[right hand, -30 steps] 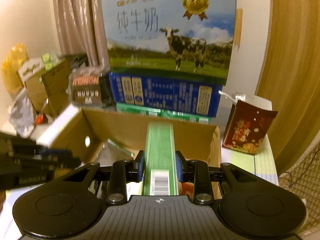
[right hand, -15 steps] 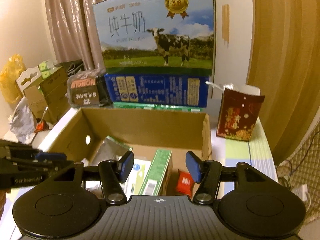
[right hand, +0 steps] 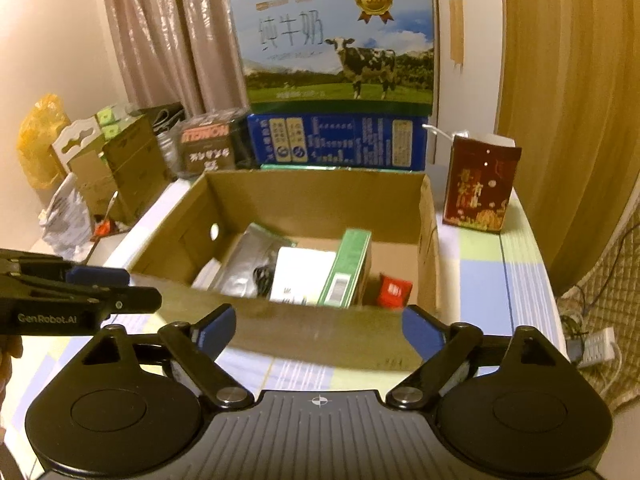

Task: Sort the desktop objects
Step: 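Open both tools to drop the green box and cable into the cardboard box, then withdraw both tools toward the clear case and white spoon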

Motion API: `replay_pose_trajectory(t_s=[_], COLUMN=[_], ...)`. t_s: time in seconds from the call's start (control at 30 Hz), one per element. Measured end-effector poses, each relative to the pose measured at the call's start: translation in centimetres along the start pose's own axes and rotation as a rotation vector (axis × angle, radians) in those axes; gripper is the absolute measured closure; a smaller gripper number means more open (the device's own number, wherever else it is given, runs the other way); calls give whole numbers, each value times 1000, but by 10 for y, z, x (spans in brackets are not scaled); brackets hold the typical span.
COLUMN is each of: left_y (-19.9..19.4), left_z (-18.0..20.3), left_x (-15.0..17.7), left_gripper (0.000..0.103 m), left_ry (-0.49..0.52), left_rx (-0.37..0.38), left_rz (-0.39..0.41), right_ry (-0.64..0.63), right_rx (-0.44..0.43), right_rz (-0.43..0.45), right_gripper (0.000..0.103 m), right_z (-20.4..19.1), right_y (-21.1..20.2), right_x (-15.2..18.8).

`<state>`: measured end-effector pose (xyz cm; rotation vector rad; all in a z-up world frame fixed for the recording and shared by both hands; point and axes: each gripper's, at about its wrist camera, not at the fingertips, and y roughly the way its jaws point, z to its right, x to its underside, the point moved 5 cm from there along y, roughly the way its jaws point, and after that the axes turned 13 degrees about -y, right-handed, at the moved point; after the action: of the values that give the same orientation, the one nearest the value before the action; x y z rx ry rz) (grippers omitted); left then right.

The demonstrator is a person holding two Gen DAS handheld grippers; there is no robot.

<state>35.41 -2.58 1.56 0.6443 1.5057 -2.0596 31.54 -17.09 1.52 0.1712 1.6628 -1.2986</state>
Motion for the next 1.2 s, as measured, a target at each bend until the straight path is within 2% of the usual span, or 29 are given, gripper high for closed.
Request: replay_pose_trajectory(t_s=[0.1, 0.17, 0.2, 0.27, 0.43, 0.57, 1.2], left_y=[-16, -27, -32, -42, -66, -81, -110], left_z=[-1, -4, -5, -10, -20, -28, -51], left_x=[12, 21, 24, 32, 50, 64, 117], left_gripper=[52, 37, 34, 21, 7, 2, 2], left_ry=[-7, -14, -21, -41, -60, -73, -72], left_rx=[-5, -9, -10, -13, -41, -55, -90], left_rz=[7, 14, 20, 27, 44, 47, 18], right_ry=[-9, -9, -8, -7, -11, -16, -31], right_rx=[-6, -13, -17, -21, -24, -30, -69], right_rz=[-8, -14, -16, -18, -13, -16, -46], right_gripper=[10, 9, 8, 6, 2, 2, 2], right_z=[-10, -17, -20, -25, -36, -44, -66], right_y=[-12, -18, -22, -29, -44, -53, -64], right_x=[10, 16, 19, 24, 32, 38, 74])
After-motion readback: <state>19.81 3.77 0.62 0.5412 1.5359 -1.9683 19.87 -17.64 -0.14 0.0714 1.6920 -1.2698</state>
